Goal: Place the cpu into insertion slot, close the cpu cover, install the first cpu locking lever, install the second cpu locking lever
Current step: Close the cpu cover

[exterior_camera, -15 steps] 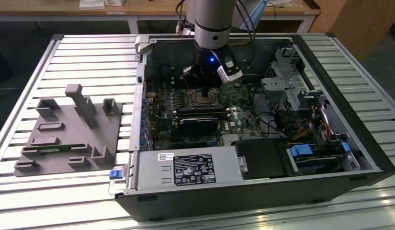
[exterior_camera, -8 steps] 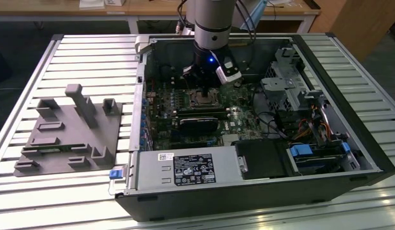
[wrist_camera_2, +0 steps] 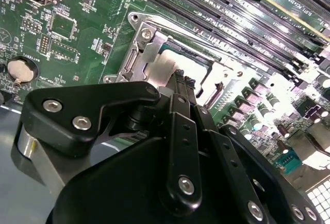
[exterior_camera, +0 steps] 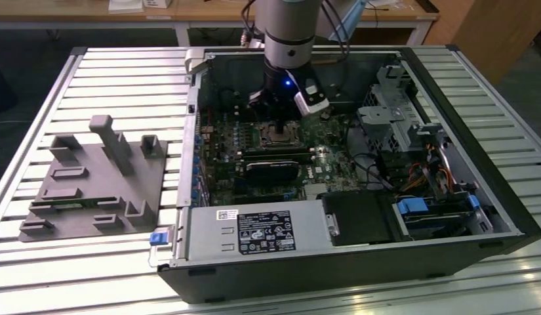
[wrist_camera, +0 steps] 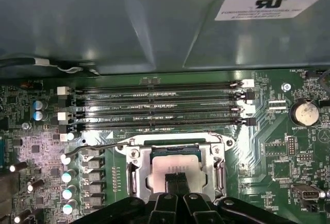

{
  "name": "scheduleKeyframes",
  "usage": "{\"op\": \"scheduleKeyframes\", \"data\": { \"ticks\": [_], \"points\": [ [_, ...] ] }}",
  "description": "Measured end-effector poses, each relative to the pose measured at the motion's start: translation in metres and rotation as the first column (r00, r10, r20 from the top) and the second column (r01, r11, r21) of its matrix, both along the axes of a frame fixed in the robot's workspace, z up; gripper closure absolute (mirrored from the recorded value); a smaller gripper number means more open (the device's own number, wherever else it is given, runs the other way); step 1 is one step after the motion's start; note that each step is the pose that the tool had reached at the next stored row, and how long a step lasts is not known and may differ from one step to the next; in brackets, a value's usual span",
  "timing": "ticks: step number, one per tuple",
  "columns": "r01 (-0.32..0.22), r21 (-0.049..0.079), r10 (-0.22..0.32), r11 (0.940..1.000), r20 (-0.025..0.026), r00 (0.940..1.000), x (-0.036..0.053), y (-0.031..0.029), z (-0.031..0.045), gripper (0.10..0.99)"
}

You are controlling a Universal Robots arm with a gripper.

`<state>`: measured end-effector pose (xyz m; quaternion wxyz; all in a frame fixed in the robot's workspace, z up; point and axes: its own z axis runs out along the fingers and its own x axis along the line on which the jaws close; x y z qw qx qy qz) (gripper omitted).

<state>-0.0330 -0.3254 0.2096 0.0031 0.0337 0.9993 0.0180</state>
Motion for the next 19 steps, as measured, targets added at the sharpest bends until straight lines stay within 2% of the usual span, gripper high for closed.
{"op": "scheduleKeyframes", "data": {
  "ticks": [5, 8, 19],
  "points": [
    [0.0, 0.002, 0.0, 1.0, 0.0112, 0.9999, -0.0085, -0.0008, -0.0004, 0.98],
    [0.0, 0.002, 0.0, 1.0, 0.015, 0.9999, -0.0138, -0.0009, -0.0007, 0.98],
    [0.0, 0.002, 0.0, 1.0, 0.0157, 0.9999, -0.0256, -0.001, -0.005, 0.98]
  ]
}}
